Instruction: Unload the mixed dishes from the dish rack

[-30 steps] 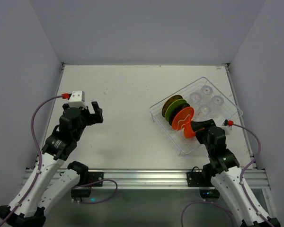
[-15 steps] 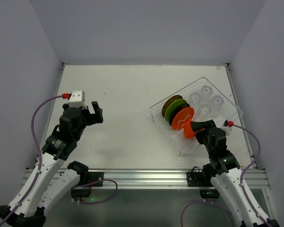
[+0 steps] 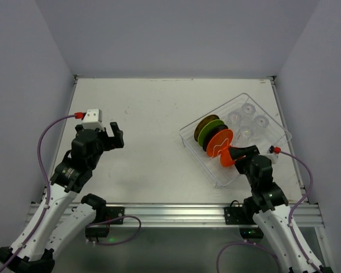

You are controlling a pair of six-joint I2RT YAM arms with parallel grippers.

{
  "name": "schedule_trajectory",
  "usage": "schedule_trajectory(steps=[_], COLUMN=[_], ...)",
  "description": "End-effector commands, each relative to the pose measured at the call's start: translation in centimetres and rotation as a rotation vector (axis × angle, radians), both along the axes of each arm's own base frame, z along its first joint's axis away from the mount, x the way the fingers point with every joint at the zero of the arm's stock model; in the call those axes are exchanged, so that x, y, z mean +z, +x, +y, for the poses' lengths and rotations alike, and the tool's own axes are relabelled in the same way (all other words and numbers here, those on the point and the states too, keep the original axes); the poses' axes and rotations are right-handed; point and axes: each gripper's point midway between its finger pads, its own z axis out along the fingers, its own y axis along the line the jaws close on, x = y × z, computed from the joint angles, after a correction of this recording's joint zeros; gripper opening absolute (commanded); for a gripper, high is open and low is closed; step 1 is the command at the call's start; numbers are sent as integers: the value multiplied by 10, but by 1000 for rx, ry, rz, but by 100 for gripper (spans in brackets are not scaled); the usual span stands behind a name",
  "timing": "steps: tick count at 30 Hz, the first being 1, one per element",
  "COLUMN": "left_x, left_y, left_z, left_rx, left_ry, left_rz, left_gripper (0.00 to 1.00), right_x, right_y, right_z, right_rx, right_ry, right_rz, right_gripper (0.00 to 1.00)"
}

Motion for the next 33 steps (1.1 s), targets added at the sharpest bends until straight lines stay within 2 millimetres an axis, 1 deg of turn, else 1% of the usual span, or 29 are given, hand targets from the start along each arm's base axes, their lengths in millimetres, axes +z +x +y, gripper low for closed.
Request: schedule_trajectory(steps=[1,8,12,14,17,21,27,31,33], left_x=[3,5,2,1,2,1,2,2,2], left_y=[2,1,2,3,2,2,2,2,2], left_z=[-3,-3,-3,-3,-3,-3,-3,-3,-3], left_rx=[-7,-7,-7,-6,-4,-4,-4,-4,-4], left_ry=[-19,-23,-18,-16,-17,-16,-18,-18,-18], left_rz=[-20,-28,-17,-14,-15,-12,-16,-17,-17], left_gripper=[100,100,100,100,100,100,100,100,100], right_x=[27,29,29,30,31,29,32,36,37], right_y=[6,5,5,5,5,5,5,5,5], right_z=[7,8,7,7,6,6,7,10,10], right_rx=[24,33,28,28,25,25,30,43,44], right_ry=[43,44,42,41,33,38,48,58,62], right_rz=[-103,-113,-117,-120,-122,-119,-140,-164,-170], right_gripper=[55,56,57,53,52,45,43,39,38])
